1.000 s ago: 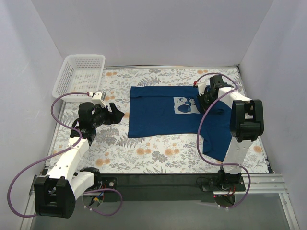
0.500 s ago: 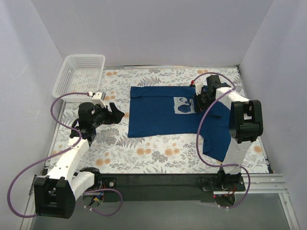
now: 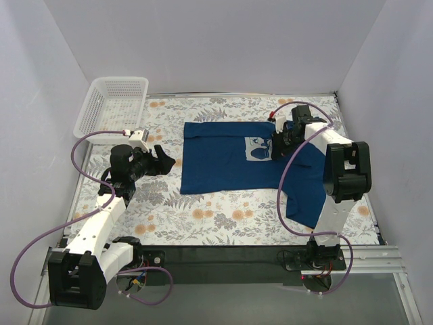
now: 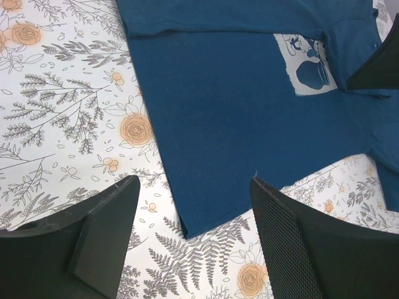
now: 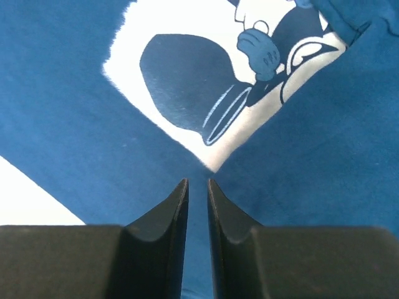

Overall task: Fold and stack the t-shirts
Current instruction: Fold the tshirt

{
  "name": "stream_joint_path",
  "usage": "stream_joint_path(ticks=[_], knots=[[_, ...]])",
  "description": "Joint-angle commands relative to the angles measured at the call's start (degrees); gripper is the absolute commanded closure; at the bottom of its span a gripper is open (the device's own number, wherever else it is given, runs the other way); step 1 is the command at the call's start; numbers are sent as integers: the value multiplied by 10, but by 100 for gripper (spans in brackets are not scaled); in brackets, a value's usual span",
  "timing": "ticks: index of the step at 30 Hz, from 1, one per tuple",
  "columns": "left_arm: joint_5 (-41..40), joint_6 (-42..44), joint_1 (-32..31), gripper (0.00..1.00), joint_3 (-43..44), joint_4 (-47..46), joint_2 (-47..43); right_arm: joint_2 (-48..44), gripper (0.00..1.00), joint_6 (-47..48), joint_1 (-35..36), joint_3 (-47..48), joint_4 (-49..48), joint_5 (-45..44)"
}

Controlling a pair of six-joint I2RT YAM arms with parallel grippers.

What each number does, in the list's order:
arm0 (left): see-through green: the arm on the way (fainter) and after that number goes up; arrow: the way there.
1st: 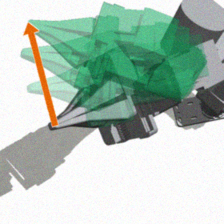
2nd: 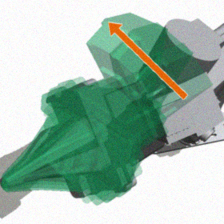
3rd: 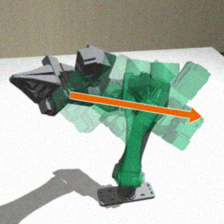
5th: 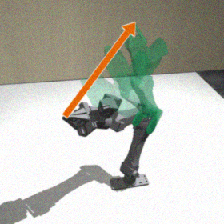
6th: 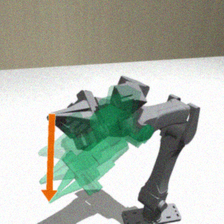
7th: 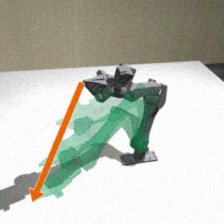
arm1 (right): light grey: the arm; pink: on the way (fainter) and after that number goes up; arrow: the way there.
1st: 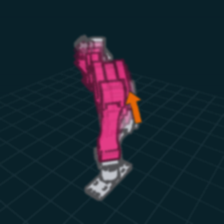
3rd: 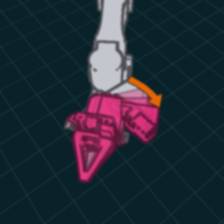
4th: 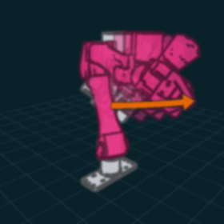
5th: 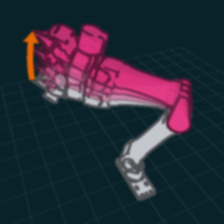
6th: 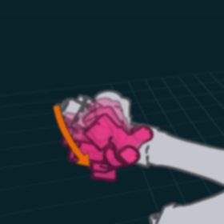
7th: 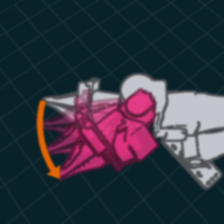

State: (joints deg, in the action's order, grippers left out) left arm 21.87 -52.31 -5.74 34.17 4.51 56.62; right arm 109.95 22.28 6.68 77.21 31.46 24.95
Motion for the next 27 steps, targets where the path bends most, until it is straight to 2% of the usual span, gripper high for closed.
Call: stream_joint_path(ticks=[1,4,8,9,12,19,27], knots=[[0,6,-2,34,-2,0,-20,-54,78,-5,-22,36,13,33],[2,5,-2,34,1,0,-17,-66,78,-6,-61,55,-2,5],[2,5,-2,34,2,1,-16,-38,69,-66,-117,75,-115,-79],[-1,5,-2,34,0,1,-18,-23,68,-84,-122,107,-125,-120],[-6,6,-2,34,-2,1,-20,53,68,-135,-143,196,-125,-152],[-5,8,-3,34,1,2,-6,183,69,-176,-177,324,-122,-148],[-2,8,-3,34,1,1,5,250,69,-195,-194,391,-120,-137]])
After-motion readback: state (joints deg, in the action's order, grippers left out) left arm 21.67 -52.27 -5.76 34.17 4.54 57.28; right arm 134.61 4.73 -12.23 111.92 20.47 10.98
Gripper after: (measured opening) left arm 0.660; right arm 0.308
